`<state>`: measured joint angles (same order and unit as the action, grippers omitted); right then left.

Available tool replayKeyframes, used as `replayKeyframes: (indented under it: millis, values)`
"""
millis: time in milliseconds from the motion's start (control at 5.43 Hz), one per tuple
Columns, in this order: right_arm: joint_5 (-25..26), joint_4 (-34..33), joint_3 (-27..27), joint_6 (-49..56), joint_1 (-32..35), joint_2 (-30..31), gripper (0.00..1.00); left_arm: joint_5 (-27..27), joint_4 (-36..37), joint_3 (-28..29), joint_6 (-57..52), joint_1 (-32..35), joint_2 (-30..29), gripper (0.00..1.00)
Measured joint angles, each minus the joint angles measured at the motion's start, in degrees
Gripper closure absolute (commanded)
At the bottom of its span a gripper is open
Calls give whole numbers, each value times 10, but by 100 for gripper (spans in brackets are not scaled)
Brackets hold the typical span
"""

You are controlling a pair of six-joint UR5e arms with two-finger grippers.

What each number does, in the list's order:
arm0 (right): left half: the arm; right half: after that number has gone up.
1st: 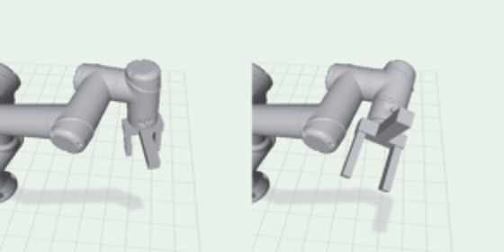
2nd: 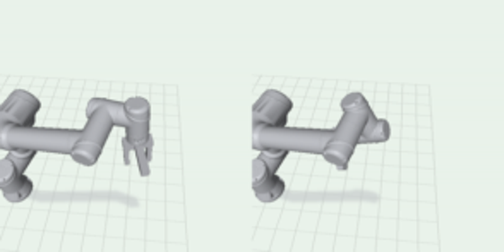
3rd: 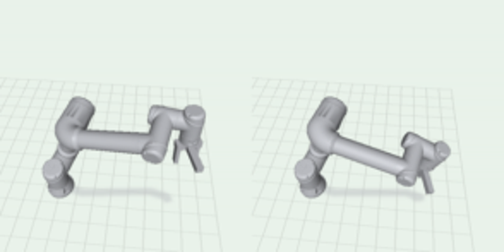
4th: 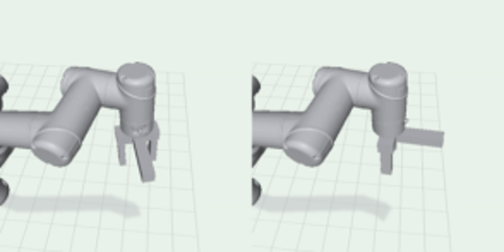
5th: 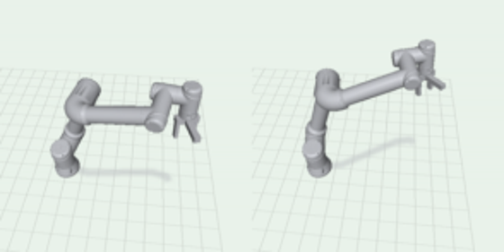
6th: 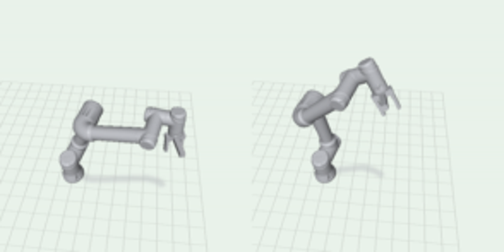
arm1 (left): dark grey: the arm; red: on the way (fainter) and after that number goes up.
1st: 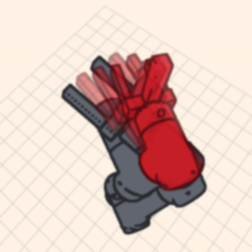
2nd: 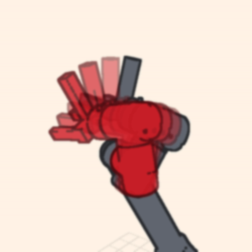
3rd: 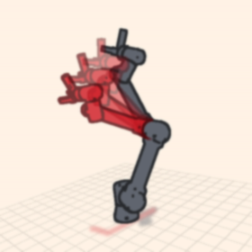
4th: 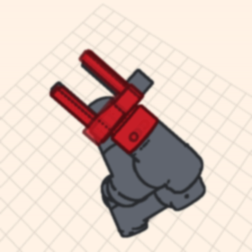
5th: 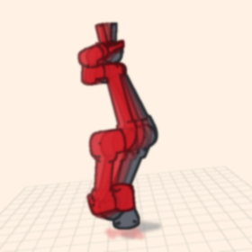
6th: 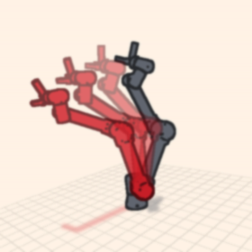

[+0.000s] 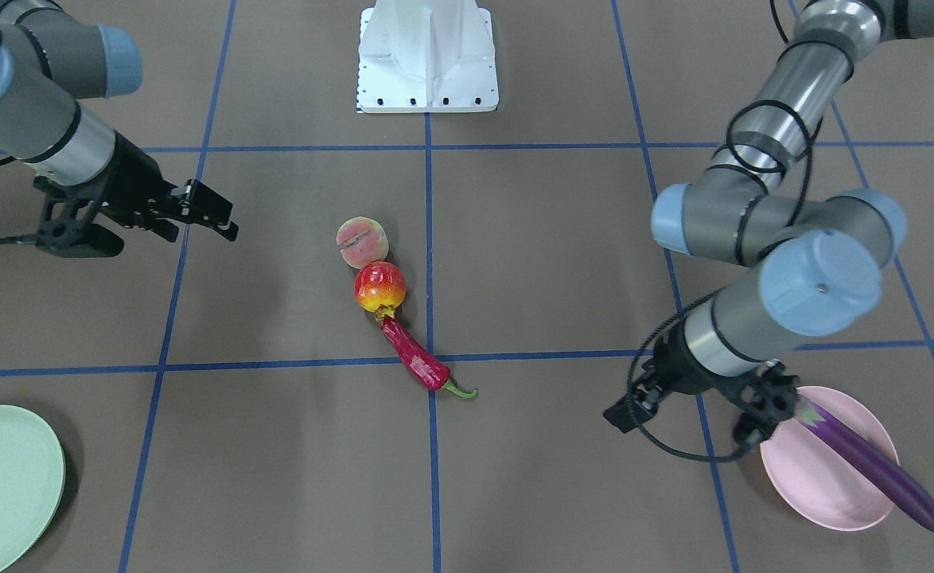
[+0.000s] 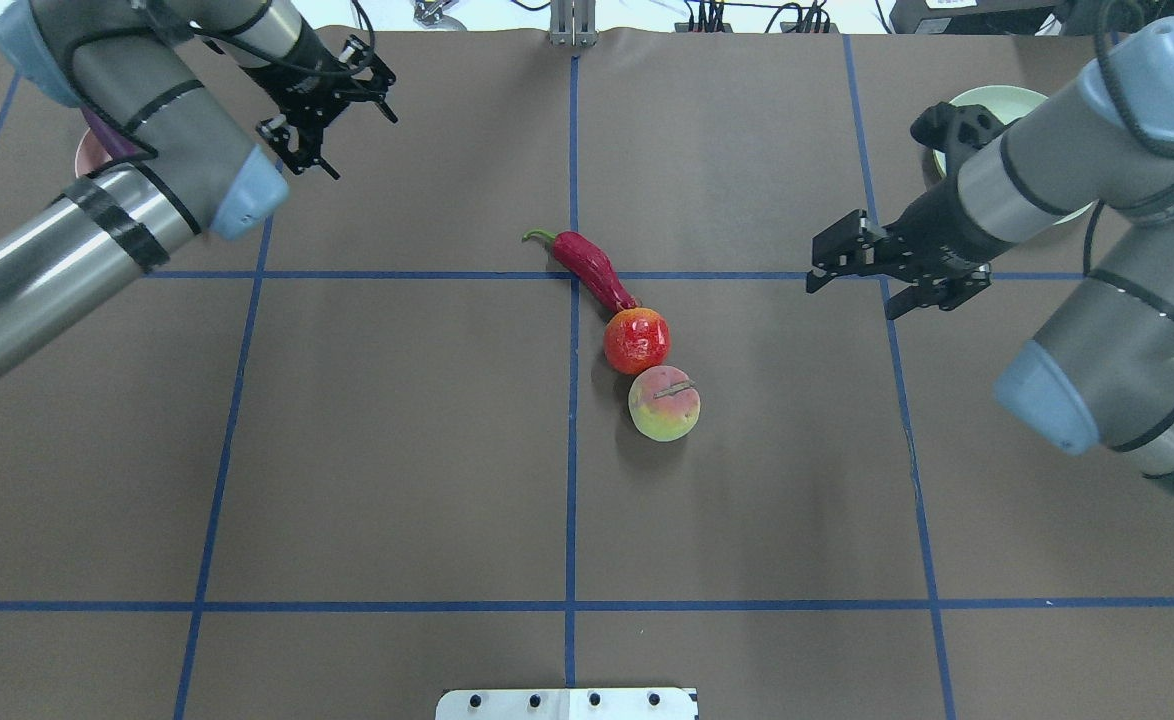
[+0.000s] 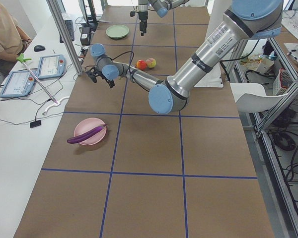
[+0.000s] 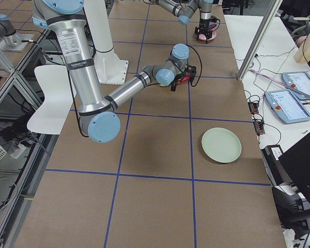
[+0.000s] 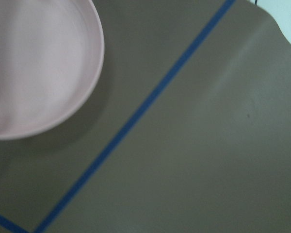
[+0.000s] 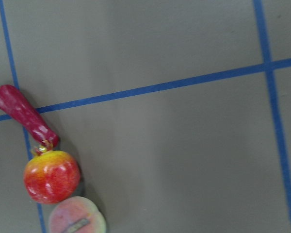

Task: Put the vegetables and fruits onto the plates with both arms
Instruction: 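Release the eggplant with the left gripper while the right gripper reaches toward the peach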

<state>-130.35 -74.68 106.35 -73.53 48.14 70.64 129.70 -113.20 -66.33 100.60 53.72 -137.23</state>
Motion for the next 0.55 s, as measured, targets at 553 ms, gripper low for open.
replayKeyframes:
  millis: [553]
  values:
    - [140,1,-11,-89,-126,-57,0,-30,22,-3,65,-48,-39,0]
